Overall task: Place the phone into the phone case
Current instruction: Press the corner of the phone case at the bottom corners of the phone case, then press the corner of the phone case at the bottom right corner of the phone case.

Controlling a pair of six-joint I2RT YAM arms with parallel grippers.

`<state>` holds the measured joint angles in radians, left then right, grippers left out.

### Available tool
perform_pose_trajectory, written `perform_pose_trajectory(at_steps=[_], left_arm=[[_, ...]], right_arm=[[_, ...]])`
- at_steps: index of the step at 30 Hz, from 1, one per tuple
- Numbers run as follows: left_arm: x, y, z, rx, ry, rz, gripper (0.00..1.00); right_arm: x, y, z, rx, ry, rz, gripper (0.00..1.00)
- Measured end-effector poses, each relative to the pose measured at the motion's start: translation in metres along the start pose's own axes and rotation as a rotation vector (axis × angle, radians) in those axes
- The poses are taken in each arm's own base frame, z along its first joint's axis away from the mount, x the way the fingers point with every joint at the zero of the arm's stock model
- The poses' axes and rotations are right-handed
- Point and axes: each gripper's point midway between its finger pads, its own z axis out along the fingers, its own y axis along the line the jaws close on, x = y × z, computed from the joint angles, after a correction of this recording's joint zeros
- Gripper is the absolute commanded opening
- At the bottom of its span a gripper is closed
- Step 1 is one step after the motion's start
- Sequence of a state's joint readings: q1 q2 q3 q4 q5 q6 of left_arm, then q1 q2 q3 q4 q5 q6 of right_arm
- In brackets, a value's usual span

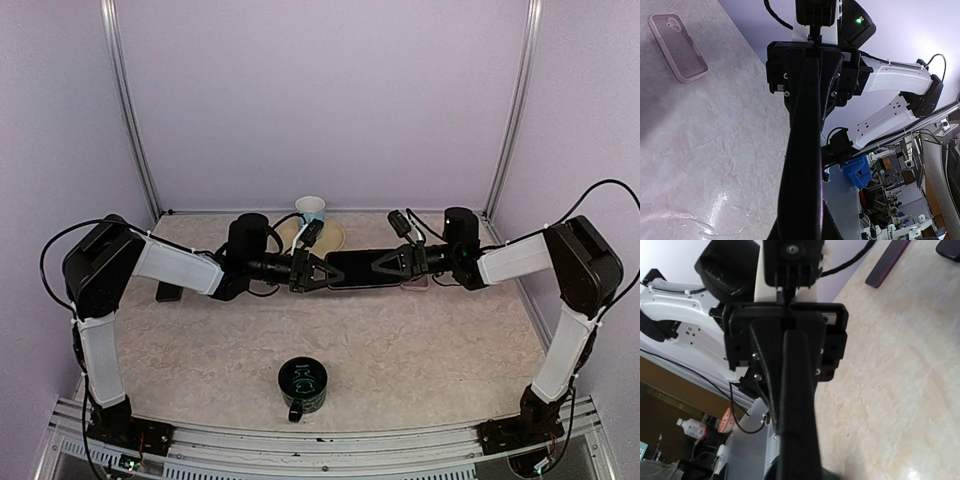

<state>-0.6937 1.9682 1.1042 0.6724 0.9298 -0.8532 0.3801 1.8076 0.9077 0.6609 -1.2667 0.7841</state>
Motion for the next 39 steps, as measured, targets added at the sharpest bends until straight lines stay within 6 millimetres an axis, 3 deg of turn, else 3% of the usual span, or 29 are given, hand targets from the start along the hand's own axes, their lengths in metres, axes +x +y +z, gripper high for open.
perform_pose_trajectory(at_steps=[3, 14, 21, 25, 36, 39], left_arm=[[0.001, 0.004, 0.000, -0.018, -0.003, -0.027, 0.39], [-0.014, 0.013, -0.018, -0.071, -0.047, -0.058, 0.36], [-0.017, 0.014, -0.021, -0.078, -0.054, -0.060, 0.24], [-0.016, 0.016, -0.022, -0.085, -0.053, -0.071, 0.00], [-0.012, 0.007, -0.029, -0.014, -0.077, -0.029, 0.00], [-0.011, -0.001, -0.032, 0.028, -0.096, -0.031, 0.09]], right_arm=[[-0.001, 0.000, 0.000, 0.010, -0.007, -0.026, 0.00], [-0.001, -0.009, -0.001, 0.053, -0.020, -0.036, 0.00], [0.000, -0.010, -0.001, 0.053, -0.016, -0.028, 0.00], [0.001, -0.008, -0.001, 0.045, -0.010, -0.028, 0.00], [0.001, 0.001, 0.000, -0.001, 0.004, 0.006, 0.00], [0.001, 0.005, 0.001, -0.024, 0.009, 0.007, 0.00]])
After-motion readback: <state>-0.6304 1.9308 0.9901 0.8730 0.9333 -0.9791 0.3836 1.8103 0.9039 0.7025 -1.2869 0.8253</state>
